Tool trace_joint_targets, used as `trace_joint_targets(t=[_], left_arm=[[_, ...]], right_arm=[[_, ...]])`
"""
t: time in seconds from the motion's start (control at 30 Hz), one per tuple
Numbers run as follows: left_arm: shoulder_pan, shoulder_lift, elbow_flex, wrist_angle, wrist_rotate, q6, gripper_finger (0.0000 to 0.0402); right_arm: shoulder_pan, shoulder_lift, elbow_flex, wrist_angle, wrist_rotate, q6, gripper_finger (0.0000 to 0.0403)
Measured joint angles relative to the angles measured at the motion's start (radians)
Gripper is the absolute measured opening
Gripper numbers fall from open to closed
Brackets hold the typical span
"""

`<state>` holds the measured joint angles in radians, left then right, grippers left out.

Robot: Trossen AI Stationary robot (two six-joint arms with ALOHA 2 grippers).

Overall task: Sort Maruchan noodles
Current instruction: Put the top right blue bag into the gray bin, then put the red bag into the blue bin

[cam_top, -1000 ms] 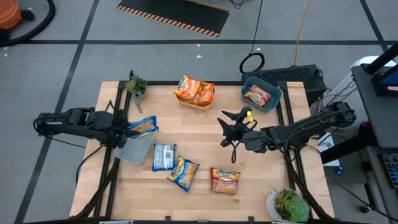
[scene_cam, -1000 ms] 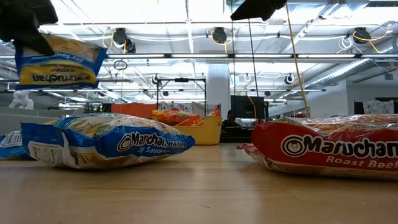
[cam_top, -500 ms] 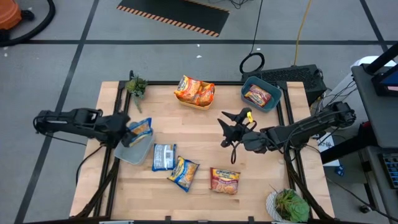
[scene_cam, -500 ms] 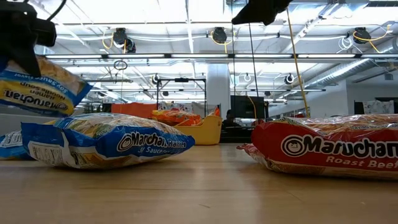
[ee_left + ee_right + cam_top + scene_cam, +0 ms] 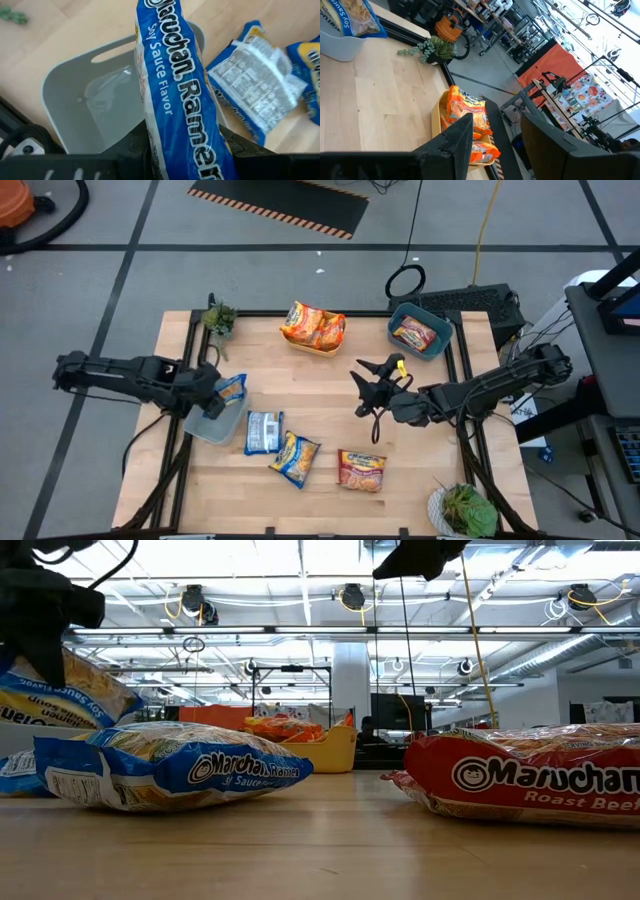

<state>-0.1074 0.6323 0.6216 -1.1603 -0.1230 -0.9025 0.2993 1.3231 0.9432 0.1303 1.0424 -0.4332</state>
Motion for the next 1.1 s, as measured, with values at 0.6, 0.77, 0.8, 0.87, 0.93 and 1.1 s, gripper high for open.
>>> trace_joint_targets(t=[0.6, 0.77, 0.8, 0.87, 0.93, 1.1], left_arm=[[0.000, 0.068, 0.001, 0.113, -0.005, 0.045, 0.0238], [0.000, 0.068, 0.017, 0.119, 0.010, 0.070, 0.0239], [0.000, 0.068, 0.025, 0.123, 0.007, 0.071, 0.0239], [0.000, 0.068, 0.039, 0.149, -0.017, 0.083, 0.0239], [0.000, 0.069, 0.046, 0.213, -0.033, 0.111, 0.0239], [-0.011, 0.079, 0.046, 0.401, -0.035, 0.194, 0.0239]], right_arm=[[-0.030, 0.019, 0.018, 0.059, -0.755, 0.387, 0.0160], [-0.028, 0.111, 0.128, -0.048, -0.786, 0.484, 0.0160], [-0.026, 0.137, 0.161, -0.091, -0.785, 0.498, 0.0160], [-0.023, 0.195, 0.224, -0.152, -0.785, 0.516, 0.0160], [-0.018, 0.253, 0.283, -0.214, -0.787, 0.532, 0.0160], [0.002, 0.378, 0.412, -0.370, -0.844, 0.612, 0.0160]])
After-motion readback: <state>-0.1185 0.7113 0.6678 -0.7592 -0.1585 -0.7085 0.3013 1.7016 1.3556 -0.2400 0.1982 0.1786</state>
